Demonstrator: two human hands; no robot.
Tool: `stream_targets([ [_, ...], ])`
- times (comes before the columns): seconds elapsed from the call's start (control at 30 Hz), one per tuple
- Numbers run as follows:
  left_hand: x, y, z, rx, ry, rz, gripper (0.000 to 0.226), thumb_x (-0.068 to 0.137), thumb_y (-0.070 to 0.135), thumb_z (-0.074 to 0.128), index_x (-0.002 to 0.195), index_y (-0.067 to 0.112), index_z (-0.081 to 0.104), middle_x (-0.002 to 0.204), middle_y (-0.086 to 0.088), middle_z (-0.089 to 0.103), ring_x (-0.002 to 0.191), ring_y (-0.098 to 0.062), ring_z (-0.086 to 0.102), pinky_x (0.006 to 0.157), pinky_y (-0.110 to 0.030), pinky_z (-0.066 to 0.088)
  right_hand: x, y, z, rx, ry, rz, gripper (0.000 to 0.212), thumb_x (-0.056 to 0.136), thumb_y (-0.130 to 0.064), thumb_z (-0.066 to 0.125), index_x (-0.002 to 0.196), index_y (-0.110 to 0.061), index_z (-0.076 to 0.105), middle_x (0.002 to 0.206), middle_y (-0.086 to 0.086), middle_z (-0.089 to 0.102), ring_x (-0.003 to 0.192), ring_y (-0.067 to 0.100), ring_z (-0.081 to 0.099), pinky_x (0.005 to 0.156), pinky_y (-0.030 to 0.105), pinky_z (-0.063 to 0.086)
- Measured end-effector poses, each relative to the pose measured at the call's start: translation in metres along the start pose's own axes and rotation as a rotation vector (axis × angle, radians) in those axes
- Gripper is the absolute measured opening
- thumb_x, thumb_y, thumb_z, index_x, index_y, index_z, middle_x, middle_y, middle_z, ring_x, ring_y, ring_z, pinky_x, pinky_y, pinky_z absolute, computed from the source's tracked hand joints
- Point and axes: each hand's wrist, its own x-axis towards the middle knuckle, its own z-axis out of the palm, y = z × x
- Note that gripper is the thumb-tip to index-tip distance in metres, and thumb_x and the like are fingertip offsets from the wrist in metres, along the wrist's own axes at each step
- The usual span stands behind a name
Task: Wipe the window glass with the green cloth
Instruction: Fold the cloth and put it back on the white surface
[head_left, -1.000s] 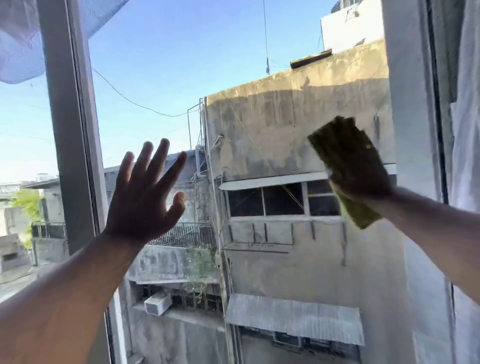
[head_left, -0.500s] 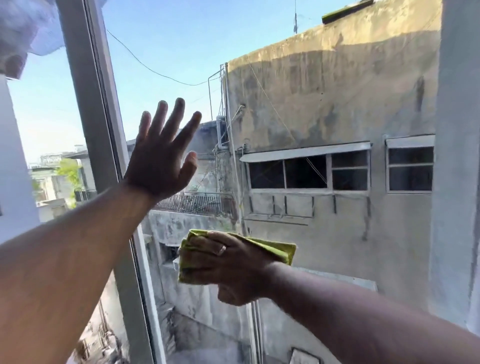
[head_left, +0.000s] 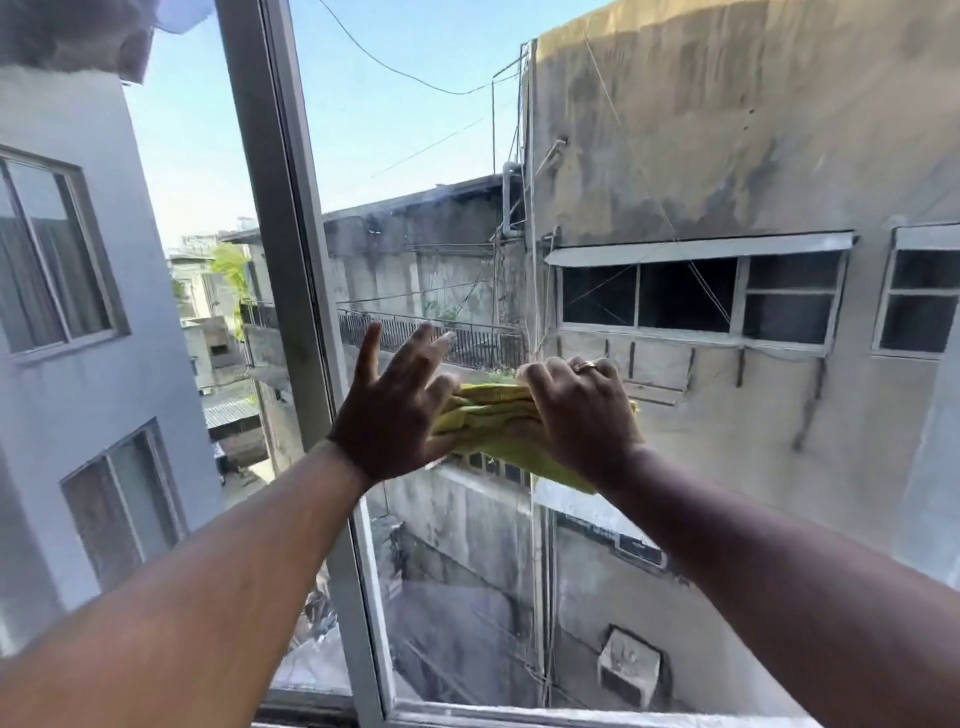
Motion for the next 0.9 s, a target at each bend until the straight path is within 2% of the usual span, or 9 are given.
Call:
stream_targets([
  [0.1,0.009,0.002,-0.011,-0.048,0.006,0.068,0.039,0.087,0.05,0.056,0.101,0.015,0.066,0.113,-0.009,0.072,0.111,-0.03,0.067,0.105,-0.054,0.042,-0.005,0.007,-0.011,0.123,-0.126,0.018,0.025,0.075,-0.034,0.08,0.082,-0.016,0.064,0.069,0.003,0.066,0.058,0.025,0.064,0.062,0.033,0.049],
  [0.23,-0.014,-0.008,-0.039,-0.376,-0.103,0.042,0.035,0.083,0.042,0.059,0.101,0.012,0.063,0.079,-0.006,0.072,0.071,-0.026,0.069,0.077,-0.041,0.056,-0.018,0.015,-0.033,0.388,-0.56,0.122,0.018,0.076,-0.037,0.073,0.078,-0.023,0.063,0.078,-0.001,0.065,0.07,0.022,0.062,0.061,0.029,0.043],
  [0.33,-0.077,-0.022,-0.05,-0.827,-0.333,-0.402,0.036,0.077,0.038,0.062,0.105,0.015,0.06,0.082,0.001,0.066,0.072,-0.019,0.061,0.068,-0.034,0.056,-0.033,-0.012,-0.036,1.065,-0.777,0.406,0.02,0.077,-0.024,0.078,0.085,-0.009,0.068,0.077,0.001,0.064,0.07,0.018,0.059,0.061,0.029,0.047],
  [0.43,-0.169,-0.017,-0.041,-1.215,-0.385,-0.865,0.029,0.068,0.043,0.058,0.093,0.027,0.062,0.08,0.005,0.061,0.074,-0.009,0.056,0.065,-0.025,0.052,-0.071,-0.087,-0.018,1.57,-0.85,0.786,0.026,0.083,-0.013,0.075,0.105,-0.005,0.066,0.084,0.009,0.062,0.068,0.019,0.06,0.055,0.026,0.051],
  [0.57,-0.337,0.003,-0.023,-1.389,-0.499,-1.454,0.033,0.072,0.025,0.079,0.103,0.025,0.07,0.105,-0.008,0.071,0.09,-0.02,0.067,0.086,-0.036,0.058,-0.158,-0.244,0.012,1.695,-1.053,1.107,0.026,0.085,-0.01,0.073,0.111,-0.008,0.067,0.092,0.009,0.07,0.064,0.016,0.068,0.051,0.028,0.058],
  [0.67,-0.478,0.028,-0.021,-1.305,-0.571,-1.813,0.036,0.085,0.01,0.077,0.118,0.0,0.066,0.1,-0.013,0.072,0.079,-0.016,0.066,0.076,-0.028,0.059,-0.24,-0.368,0.029,1.623,-1.346,1.292,0.029,0.088,-0.004,0.068,0.117,-0.002,0.066,0.098,0.01,0.072,0.072,0.021,0.069,0.063,0.032,0.058],
  [0.73,-0.563,0.052,-0.026,-1.294,-0.646,-2.006,0.022,0.09,0.011,0.071,0.111,0.002,0.07,0.098,-0.013,0.072,0.085,-0.024,0.065,0.081,-0.034,0.057,-0.29,-0.435,0.036,1.555,-1.474,1.371,0.029,0.088,-0.002,0.067,0.117,0.0,0.066,0.098,0.011,0.071,0.073,0.021,0.068,0.058,0.028,0.057],
  [0.83,-0.685,0.088,-0.033,-1.217,-0.775,-2.26,0.011,0.094,0.017,0.067,0.104,0.012,0.069,0.094,-0.005,0.072,0.083,-0.019,0.066,0.078,-0.034,0.057,-0.36,-0.53,0.054,1.438,-1.617,1.426,0.034,0.086,0.004,0.067,0.119,-0.003,0.065,0.111,0.014,0.07,0.09,0.027,0.067,0.078,0.041,0.059],
  [0.9,-0.752,0.116,-0.037,-1.124,-0.811,-2.385,0.005,0.093,0.015,0.069,0.097,0.014,0.066,0.095,-0.006,0.07,0.085,-0.019,0.065,0.086,-0.042,0.057,-0.402,-0.579,0.067,1.346,-1.689,1.372,0.034,0.084,0.005,0.069,0.116,-0.005,0.066,0.114,0.015,0.071,0.092,0.028,0.068,0.087,0.049,0.056],
])
